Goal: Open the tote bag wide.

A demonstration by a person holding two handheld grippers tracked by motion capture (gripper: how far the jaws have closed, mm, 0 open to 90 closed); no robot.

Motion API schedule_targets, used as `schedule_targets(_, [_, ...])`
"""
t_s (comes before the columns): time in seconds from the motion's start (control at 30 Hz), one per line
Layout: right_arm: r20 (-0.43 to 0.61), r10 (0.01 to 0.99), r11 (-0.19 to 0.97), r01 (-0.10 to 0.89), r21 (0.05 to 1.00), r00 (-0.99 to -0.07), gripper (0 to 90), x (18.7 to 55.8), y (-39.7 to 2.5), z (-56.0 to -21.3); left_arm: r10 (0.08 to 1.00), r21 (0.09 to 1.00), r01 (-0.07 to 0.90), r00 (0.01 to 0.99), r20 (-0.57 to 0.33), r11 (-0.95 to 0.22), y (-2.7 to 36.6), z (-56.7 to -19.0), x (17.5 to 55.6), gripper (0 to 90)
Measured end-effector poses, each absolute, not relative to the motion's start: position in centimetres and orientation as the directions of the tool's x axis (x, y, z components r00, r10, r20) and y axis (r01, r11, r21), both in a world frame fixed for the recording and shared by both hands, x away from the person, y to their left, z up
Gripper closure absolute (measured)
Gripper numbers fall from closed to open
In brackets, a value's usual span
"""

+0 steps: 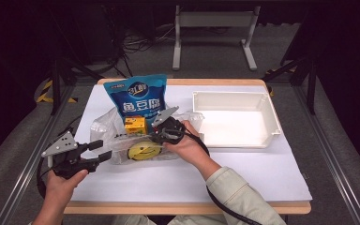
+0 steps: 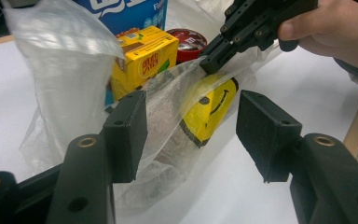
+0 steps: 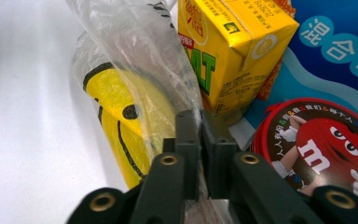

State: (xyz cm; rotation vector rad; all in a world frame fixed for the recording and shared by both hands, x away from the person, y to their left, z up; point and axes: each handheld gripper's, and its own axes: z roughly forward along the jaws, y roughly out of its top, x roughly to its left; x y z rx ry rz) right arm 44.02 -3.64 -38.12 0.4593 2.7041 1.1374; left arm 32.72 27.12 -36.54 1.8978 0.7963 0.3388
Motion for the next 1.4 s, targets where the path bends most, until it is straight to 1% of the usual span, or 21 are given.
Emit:
schedule_targets(0.13, [-0.027, 0.332, 0.647, 0.207, 0.734, -0.943, 89.8, 43.3, -3.9, -37.8, 0.657, 0.885, 0.372, 0.746, -0.105, -0.281, 27.1, -36.6, 32.8, 43.3])
schedule_targets(0.27, [-0.006, 0.291, 0.639, 0.19, 0.745, -0.957, 89.8, 41.9, -4.3, -37.7, 0.659, 0.883, 0.383, 0.743, -0.119, -0.272, 27.0, -36.6, 32.9, 43.3])
schedule_targets(0.3, [-0.006, 0.291, 0.639, 0.19, 0.745, -0.957, 89.8, 41.9, -4.3, -37.7, 0.655, 0.882, 0.378, 0.747, -0.111, -0.281, 27.0, -36.6, 32.9, 43.3])
schedule_targets(0.5, [0.026, 0.249, 0.635, 0.183, 0.751, -0.968, 89.7, 40.2, -4.6, -38.2, 0.657, 0.881, 0.382, 0.745, -0.116, -0.279, 26.8, -36.7, 32.9, 43.4])
schedule_targets(0.67, [0.033, 0.212, 0.64, 0.164, 0.751, -0.977, 89.8, 38.8, -4.5, -38.4, 0.655, 0.88, 0.385, 0.747, -0.118, -0.28, 26.7, -36.7, 33.0, 43.3])
schedule_targets(0.83, [0.057, 0.188, 0.639, 0.166, 0.751, -0.981, 89.8, 38.2, -4.4, -38.8, 0.643, 0.875, 0.384, 0.757, -0.116, -0.294, 26.5, -36.9, 33.1, 43.2])
schedule_targets(1.07, [0.075, 0.2, 0.634, 0.188, 0.75, -0.977, 89.7, 38.5, -4.8, -39.6, 0.59, 0.883, 0.358, 0.798, -0.121, -0.303, 25.9, -37.2, 33.5, 39.9])
schedule_targets(1.13, [0.077, 0.201, 0.633, 0.189, 0.75, -0.977, 89.8, 38.6, -4.7, -39.7, 0.588, 0.88, 0.366, 0.798, -0.131, -0.301, 25.8, -37.3, 33.7, 39.7])
schedule_targets(1.17, [0.081, 0.201, 0.633, 0.193, 0.749, -0.976, 89.7, 38.6, -4.7, -40.0, 0.57, 0.881, 0.383, 0.804, -0.168, -0.28, 25.5, -37.6, 34.1, 40.1])
schedule_targets(1.2, [0.081, 0.201, 0.633, 0.193, 0.749, -0.976, 89.7, 38.6, -4.7, -40.0, 0.57, 0.881, 0.383, 0.804, -0.168, -0.28, 25.5, -37.6, 34.1, 41.4])
schedule_targets(1.27, [0.084, 0.202, 0.634, 0.195, 0.748, -0.976, 89.7, 38.6, -4.7, -40.2, 0.544, 0.885, 0.391, 0.814, -0.204, -0.252, 25.3, -37.5, 34.5, 42.8])
schedule_targets(1.33, [0.087, 0.201, 0.635, 0.197, 0.747, -0.976, 89.7, 38.5, -4.6, -40.3, 0.541, 0.892, 0.385, 0.815, -0.207, -0.238, 25.1, -37.3, 34.8, 45.0])
schedule_targets(1.4, [0.089, 0.201, 0.635, 0.198, 0.747, -0.976, 89.7, 38.5, -4.6, -40.4, 0.558, 0.896, 0.367, 0.811, -0.177, -0.249, 24.8, -37.4, 35.1, 45.8])
